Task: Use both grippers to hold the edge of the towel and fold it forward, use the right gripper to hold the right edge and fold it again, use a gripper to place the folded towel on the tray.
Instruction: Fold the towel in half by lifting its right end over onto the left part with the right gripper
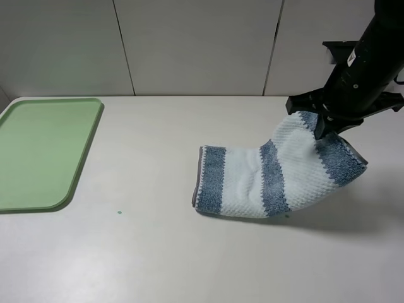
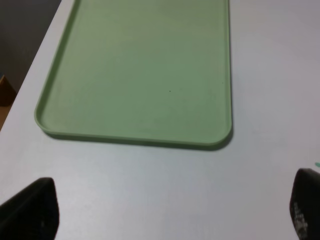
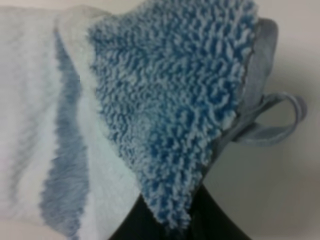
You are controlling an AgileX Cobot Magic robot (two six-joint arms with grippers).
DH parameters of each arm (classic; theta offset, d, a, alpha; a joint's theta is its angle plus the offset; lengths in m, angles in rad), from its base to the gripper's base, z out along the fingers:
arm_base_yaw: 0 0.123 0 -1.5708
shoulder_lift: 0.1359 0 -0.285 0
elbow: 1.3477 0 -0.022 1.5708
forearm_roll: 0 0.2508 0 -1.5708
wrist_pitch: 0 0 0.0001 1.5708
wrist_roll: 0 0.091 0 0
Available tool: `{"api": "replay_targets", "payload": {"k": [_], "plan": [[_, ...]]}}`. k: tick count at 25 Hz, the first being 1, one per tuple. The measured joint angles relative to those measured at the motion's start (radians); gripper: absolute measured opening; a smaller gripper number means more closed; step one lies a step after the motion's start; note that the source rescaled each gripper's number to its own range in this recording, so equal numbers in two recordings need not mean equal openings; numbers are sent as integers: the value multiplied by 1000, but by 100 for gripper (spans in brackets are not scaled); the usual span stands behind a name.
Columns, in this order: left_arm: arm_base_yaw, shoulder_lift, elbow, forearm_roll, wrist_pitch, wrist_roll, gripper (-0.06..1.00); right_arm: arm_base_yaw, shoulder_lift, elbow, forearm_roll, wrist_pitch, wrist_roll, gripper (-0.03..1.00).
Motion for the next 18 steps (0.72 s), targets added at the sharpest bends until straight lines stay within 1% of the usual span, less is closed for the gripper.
{"api": "replay_targets", "payload": {"k": [5, 11, 14, 18], "plan": [[0, 0, 0, 0, 0, 0, 90, 69, 0, 0, -13, -15, 46, 5], [0, 0, 0, 0, 0, 0, 90, 141, 0, -1, -42, -58, 126, 5], [0, 0, 0, 0, 0, 0, 90, 173, 20, -5, -57, -65, 167, 5], [0, 0, 0, 0, 0, 0, 90, 215, 50, -5, -76, -98, 223, 5]]}}
